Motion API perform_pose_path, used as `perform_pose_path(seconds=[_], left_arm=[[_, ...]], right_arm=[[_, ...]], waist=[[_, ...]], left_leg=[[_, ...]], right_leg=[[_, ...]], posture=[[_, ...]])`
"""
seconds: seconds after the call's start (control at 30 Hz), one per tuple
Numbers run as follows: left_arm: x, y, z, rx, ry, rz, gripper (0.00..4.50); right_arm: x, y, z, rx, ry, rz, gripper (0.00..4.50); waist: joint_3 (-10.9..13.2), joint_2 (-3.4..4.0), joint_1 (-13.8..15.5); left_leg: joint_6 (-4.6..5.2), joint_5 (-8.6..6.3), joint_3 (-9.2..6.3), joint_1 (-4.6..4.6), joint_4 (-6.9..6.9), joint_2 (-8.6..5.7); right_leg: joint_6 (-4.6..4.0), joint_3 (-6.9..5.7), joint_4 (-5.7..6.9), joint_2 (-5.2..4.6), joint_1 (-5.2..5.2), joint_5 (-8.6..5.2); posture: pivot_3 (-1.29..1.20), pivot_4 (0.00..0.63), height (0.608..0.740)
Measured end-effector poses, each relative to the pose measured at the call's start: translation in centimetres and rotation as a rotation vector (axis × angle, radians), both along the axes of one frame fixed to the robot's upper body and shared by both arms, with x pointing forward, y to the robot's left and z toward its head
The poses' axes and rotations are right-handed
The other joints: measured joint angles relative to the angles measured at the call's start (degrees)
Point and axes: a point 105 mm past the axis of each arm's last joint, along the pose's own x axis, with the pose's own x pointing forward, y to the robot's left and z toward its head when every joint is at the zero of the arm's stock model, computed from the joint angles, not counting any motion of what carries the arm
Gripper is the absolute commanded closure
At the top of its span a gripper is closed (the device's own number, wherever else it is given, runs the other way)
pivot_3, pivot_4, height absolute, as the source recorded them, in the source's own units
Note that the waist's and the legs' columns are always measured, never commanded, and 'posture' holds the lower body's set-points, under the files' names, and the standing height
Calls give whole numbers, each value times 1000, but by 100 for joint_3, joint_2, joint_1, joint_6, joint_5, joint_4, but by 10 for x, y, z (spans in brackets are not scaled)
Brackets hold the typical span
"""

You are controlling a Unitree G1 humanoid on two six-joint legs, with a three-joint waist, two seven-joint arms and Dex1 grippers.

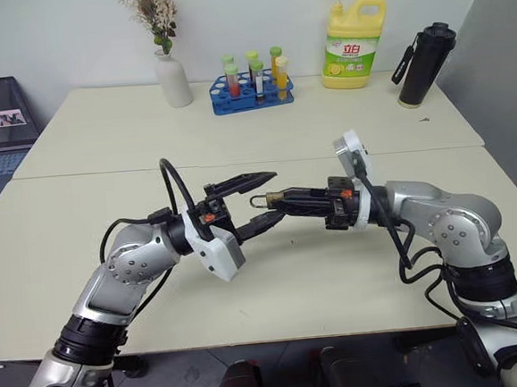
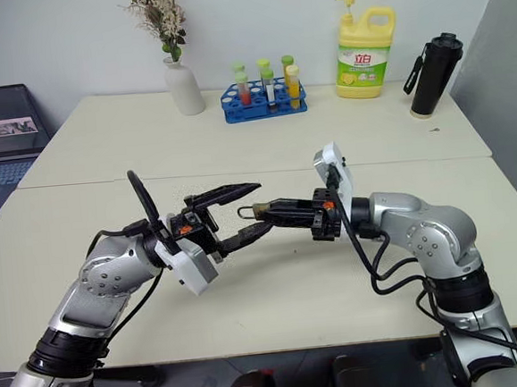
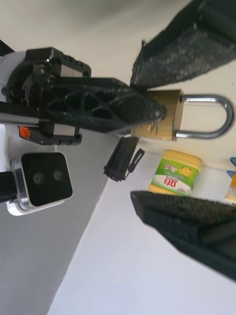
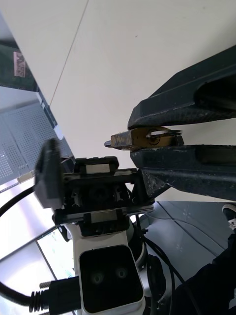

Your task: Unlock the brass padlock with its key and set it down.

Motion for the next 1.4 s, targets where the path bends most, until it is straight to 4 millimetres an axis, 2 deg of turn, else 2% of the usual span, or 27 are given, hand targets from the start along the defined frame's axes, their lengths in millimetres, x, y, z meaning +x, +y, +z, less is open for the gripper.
perform_pose_path(seconds=[0.1,0.17,0.23,0.57,0.67,0.77,0.87,0.9,0.93,1.03,1.27,1.37,1.4], left_arm=[[-4,3,-10,21,53,-1,3073],[-8,4,-8,7,55,-15,3421],[-9,6,-4,3,43,-13,3421],[-19,10,-11,34,54,-63,3421],[-19,18,-11,27,57,-31,2852],[-9,31,-7,-28,106,48,1895],[30,49,17,-153,190,218,973],[35,53,25,-186,218,238,648],[38,55,29,-211,251,239,597],[44,56,19,-208,413,240,1274],[40,48,-11,-71,628,190,3552],[38,39,-9,-57,716,118,4481],[39,36,-7,-43,725,95,4500]], right_arm=[[4,-5,-5,-17,20,-22,4312],[11,-13,-17,-52,62,-74,4312],[13,-14,-23,-60,89,-90,4312],[15,-13,-23,-54,93,-106,4312],[15,-14,-25,-53,99,-110,4312],[15,-15,-25,-54,94,-115,4312],[18,-19,-22,-53,38,-137,4312],[17,-21,-20,-55,19,-136,4312],[17,-22,-20,-56,7,-136,4312],[10,-22,-17,-59,-28,-110,4312],[0,-19,-12,-41,-71,-66,4312],[-5,-19,-8,-38,-100,-43,4312],[-7,-18,-6,-37,-108,-36,4312]], waist=[[0,0,-1],[0,0,1],[2,2,4],[2,2,3],[2,2,2],[2,2,0],[4,-3,38],[3,-3,27],[4,-3,19],[4,-3,-5],[5,-2,-8],[5,-3,-2],[5,-3,7]], left_leg=[[0,0,-1,0,0,0],[0,0,0,0,1,0],[0,0,1,0,1,0],[0,0,2,0,0,1],[0,0,1,0,0,2],[0,0,0,0,0,2],[3,2,2,-6,8,-2],[3,2,0,-5,7,-1],[3,2,0,-3,5,-1],[2,1,1,-4,2,0],[2,1,-3,-6,-2,7],[2,1,-2,-7,1,3],[2,1,-2,-6,3,0]], right_leg=[[0,0,0,-1,0,0],[0,0,-1,-1,0,0],[1,1,0,-1,0,-1],[1,3,-1,1,-1,-1],[1,2,-1,1,-1,-1],[8,1,-1,1,-2,-5],[14,-15,0,25,-1,-8],[14,-7,0,26,0,-8],[15,-1,-2,25,0,-9],[12,4,-4,24,-2,-7],[3,2,1,25,-11,-6],[10,2,0,33,-9,-10],[11,1,1,33,-8,-10]], posture=[[0,150,740],[0,150,740],[0,150,740],[0,150,740],[0,150,740],[0,150,740],[0,150,740],[0,150,740],[0,150,740],[0,150,740],[0,150,740],[0,150,740],[0,150,740]])
